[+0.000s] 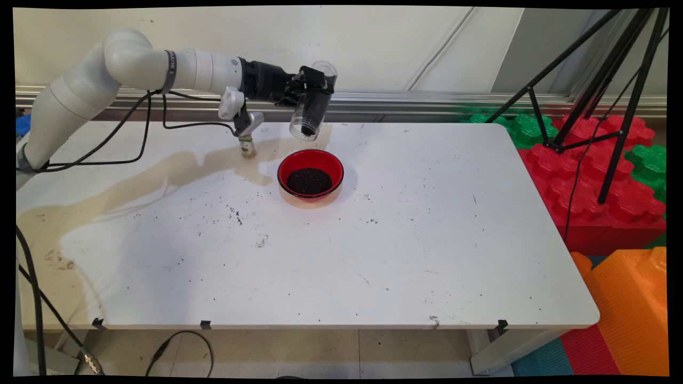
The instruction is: Pour the black seasoning powder in the red bowl
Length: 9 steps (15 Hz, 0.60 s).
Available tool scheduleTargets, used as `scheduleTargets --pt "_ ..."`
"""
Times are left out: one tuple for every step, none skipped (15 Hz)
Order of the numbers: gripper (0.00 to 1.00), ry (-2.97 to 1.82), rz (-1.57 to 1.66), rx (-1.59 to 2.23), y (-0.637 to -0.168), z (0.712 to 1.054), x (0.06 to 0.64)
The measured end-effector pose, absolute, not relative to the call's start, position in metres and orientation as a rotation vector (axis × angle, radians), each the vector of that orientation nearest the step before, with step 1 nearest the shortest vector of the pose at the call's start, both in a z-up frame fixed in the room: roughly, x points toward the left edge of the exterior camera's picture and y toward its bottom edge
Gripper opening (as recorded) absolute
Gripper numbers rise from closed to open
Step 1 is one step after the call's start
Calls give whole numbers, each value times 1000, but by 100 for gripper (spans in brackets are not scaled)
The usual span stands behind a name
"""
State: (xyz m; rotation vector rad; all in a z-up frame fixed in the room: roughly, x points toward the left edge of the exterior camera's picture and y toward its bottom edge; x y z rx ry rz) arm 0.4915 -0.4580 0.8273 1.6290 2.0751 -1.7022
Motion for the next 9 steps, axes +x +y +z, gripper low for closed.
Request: scheduleTargets --pt "0 2066 -1702 1634 -458 827 491" --pt "0 2060 -1702 1637 -457 828 491" --pt "0 2052 -1703 1641 -457 828 491" --pt "0 2047 -1702 1643 -457 828 491" --pt "0 2040 -1703 1647 -456 828 490" --pt "0 2031 -1703 1651 -456 828 490" --pt "0 2024 -1703 1655 -455 828 490" --pt "0 2018 -1704 1658 -455 828 489" --pt "0 2014 -1704 1660 -455 828 489"
